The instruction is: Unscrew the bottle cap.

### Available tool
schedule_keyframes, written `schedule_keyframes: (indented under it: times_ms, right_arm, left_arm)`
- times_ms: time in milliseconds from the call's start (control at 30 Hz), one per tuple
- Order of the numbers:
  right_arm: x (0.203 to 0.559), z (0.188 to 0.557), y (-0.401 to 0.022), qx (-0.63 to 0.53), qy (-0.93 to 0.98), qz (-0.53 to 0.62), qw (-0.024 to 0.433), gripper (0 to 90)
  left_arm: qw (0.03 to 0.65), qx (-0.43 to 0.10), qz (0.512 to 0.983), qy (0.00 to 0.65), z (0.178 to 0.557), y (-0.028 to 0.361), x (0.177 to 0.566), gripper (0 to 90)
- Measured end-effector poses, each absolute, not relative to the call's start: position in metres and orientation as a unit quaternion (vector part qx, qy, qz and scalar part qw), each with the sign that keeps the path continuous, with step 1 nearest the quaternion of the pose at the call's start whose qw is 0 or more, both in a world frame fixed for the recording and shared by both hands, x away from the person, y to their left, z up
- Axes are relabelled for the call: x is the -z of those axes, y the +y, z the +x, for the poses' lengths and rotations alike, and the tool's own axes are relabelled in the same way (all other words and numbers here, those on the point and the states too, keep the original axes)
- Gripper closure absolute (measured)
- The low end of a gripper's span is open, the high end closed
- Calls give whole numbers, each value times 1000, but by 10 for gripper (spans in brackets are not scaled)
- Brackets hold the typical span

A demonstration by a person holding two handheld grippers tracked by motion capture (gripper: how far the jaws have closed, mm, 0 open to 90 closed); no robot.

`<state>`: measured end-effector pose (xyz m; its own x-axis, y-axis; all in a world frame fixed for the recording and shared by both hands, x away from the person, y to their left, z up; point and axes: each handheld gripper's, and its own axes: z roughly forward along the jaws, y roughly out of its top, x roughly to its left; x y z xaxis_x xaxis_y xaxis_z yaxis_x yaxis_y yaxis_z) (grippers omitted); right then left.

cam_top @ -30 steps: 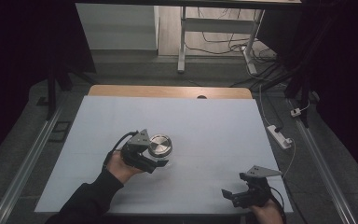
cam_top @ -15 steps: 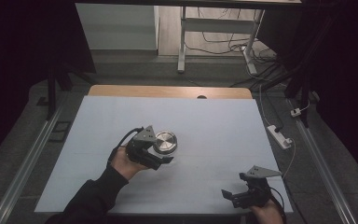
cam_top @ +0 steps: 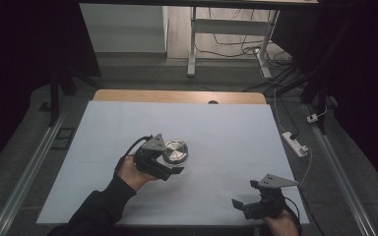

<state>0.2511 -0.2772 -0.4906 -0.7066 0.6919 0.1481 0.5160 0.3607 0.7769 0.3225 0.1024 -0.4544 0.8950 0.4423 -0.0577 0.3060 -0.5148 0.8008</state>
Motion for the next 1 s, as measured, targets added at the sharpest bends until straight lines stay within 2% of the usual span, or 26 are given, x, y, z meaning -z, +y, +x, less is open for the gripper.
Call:
schedule_keyframes:
  times_ms: [667,1000]
  right_arm:
    - [466,256,-243,-455,828,307,115,0]
    - [448,269,-215,-477,830,277,84,0]
  left_arm:
    - [451,-78,864,209,321,105,453,156]
    - [451,-78,864,209,321,105,453,156]
